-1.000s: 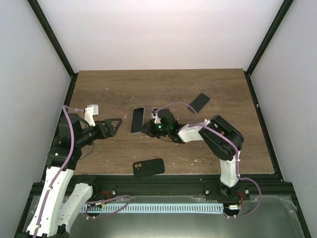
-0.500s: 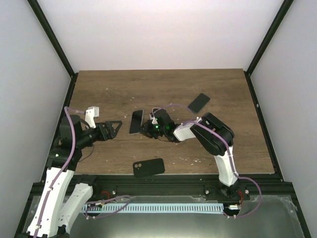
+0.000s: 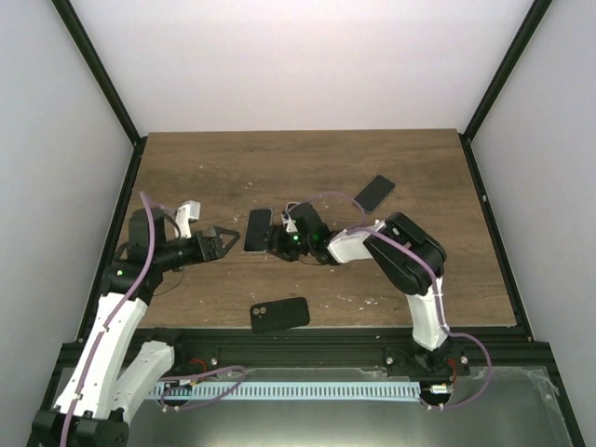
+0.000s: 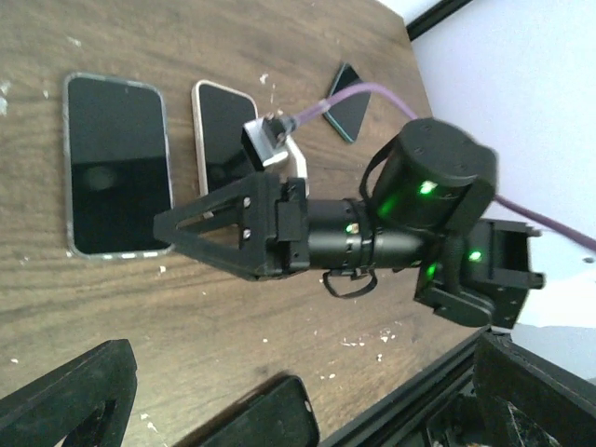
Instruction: Put the phone into the phone case
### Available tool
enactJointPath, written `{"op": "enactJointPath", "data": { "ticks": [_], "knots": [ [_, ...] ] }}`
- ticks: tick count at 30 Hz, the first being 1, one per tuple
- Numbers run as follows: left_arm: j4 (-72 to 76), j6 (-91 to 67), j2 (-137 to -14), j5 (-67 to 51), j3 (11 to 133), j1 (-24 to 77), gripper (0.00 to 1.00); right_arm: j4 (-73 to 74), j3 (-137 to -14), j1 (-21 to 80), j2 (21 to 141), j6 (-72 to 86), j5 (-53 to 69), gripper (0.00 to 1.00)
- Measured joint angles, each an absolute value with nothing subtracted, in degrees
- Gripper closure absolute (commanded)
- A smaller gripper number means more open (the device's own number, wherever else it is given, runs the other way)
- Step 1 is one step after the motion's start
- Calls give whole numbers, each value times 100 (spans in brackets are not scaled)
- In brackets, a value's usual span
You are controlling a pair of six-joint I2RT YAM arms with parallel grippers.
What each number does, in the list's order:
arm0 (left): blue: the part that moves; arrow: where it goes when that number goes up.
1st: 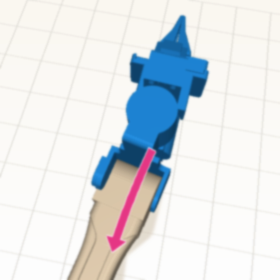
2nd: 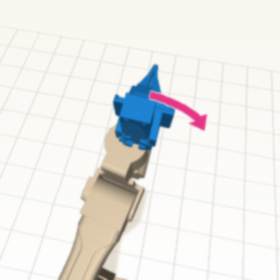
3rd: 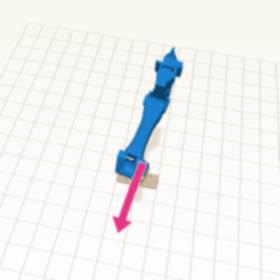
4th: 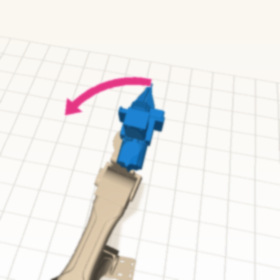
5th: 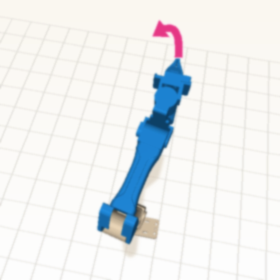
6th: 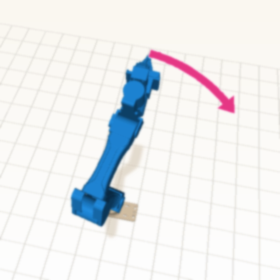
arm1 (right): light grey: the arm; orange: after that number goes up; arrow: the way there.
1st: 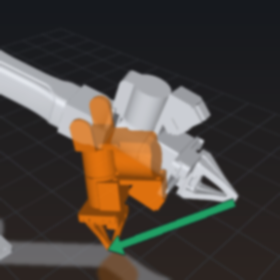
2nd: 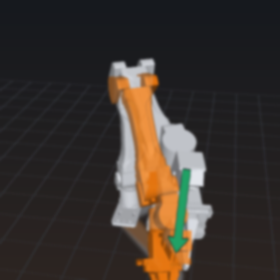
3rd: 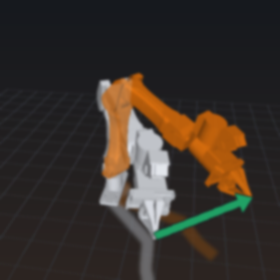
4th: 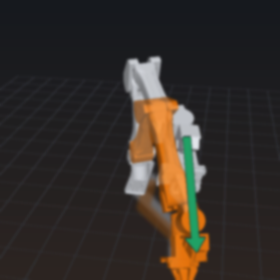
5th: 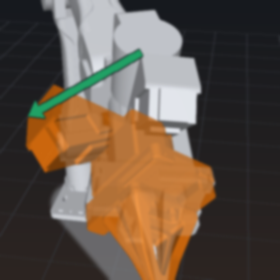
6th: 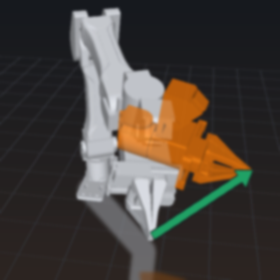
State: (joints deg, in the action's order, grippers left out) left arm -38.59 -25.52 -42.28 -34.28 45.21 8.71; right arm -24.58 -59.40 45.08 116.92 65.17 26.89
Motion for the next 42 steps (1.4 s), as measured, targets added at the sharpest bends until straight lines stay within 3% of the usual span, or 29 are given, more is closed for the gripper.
{"op": "enactJointPath", "data": {
  "ticks": [7,20,30,42],
  "knots": [
    [-3817,-2689,-4528,-3787,4359,871,0,-1597,-5894,4508,10995,5843,2853,34],
    [-3629,-2987,-4451,-3924,4206,871,1,220,-5277,4517,9004,2810,2956,55],
    [-3918,-2932,-3940,-3190,4687,871,0,1411,-5277,4987,9039,985,2624,57],
    [-4252,-2718,-3100,-1920,4980,871,0,1671,-5400,5789,9529,-180,1817,57]
  ]
}}
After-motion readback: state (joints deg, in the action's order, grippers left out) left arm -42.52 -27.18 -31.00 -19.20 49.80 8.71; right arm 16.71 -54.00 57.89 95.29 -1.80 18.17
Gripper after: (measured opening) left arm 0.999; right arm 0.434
